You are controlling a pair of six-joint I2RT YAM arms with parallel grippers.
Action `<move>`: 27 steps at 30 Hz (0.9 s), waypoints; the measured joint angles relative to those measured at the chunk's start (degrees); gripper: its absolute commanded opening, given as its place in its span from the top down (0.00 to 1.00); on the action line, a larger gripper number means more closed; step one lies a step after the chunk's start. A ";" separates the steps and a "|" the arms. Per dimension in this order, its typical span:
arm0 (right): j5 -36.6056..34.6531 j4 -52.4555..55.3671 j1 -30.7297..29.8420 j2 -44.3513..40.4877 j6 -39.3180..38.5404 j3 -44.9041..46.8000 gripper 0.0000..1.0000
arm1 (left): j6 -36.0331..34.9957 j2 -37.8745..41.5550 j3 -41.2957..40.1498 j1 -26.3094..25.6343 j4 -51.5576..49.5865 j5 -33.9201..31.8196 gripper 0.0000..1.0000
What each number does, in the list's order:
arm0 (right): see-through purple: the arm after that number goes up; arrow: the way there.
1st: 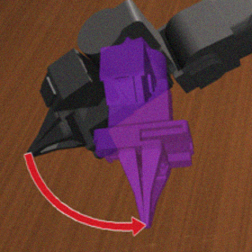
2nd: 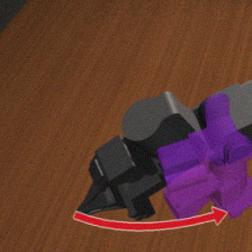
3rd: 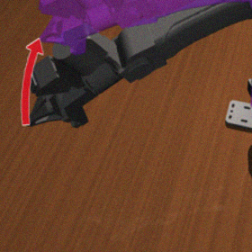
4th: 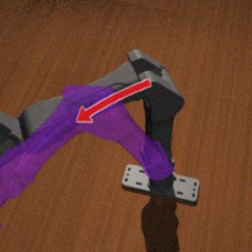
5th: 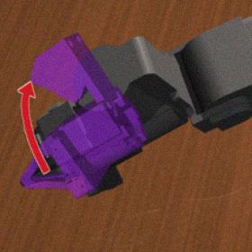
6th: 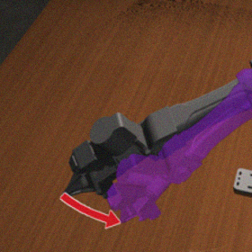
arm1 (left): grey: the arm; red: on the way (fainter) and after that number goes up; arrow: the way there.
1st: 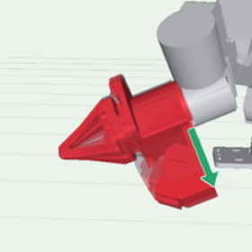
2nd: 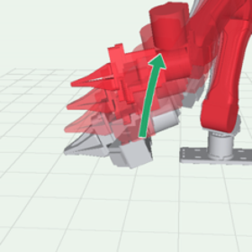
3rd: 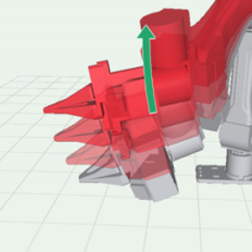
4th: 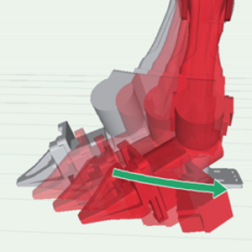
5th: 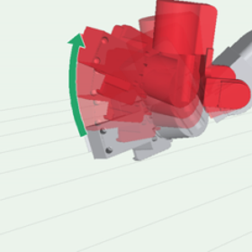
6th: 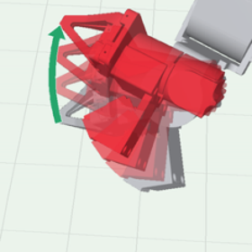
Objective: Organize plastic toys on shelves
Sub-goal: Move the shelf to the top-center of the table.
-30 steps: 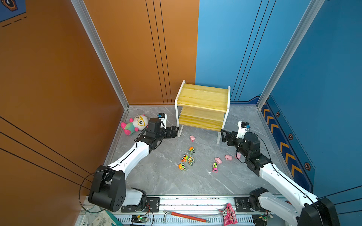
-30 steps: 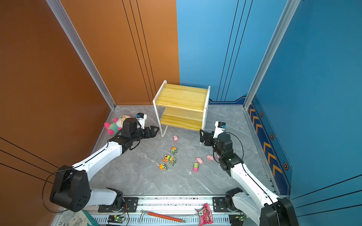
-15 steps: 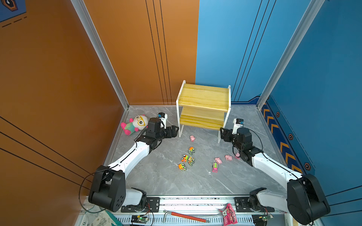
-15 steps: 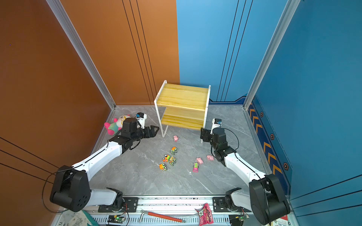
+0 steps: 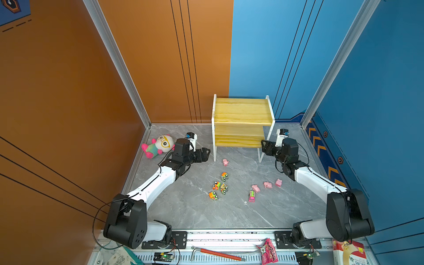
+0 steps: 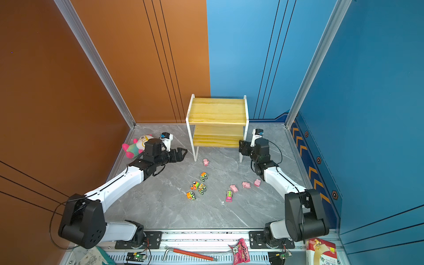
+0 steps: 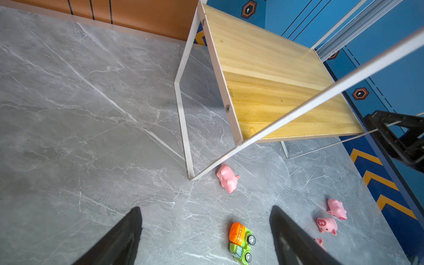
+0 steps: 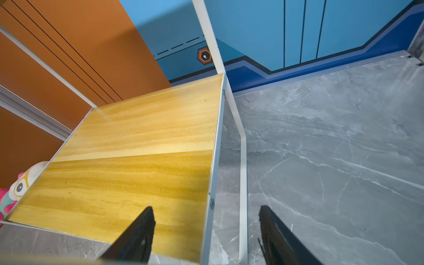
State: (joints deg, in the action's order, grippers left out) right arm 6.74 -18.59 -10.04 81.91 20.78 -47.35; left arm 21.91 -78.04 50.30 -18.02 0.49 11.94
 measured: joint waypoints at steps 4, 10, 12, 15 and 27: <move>0.13 0.63 0.07 -1.05 0.02 -0.42 0.25 | 0.11 1.27 -2.40 -2.01 -0.74 -3.65 0.10; -3.56 6.10 -0.59 -11.54 0.59 5.40 0.24 | 0.11 4.85 -6.32 -8.20 -5.31 -11.13 0.08; -5.51 9.11 -1.88 -14.97 0.90 6.73 0.24 | 0.24 6.03 -7.23 -10.14 -7.63 -13.38 0.08; -8.79 14.47 -5.27 -19.10 1.27 8.17 0.24 | 0.90 7.39 -8.28 -12.37 -11.02 -16.50 0.07; -18.78 36.24 -23.89 -25.11 10.16 11.98 0.25 | 2.64 9.46 -7.50 -16.00 -19.91 -21.79 0.08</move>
State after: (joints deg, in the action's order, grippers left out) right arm -12.03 17.65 -33.93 56.80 30.94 -35.38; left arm 24.56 -68.58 42.81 -34.02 -19.42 -9.85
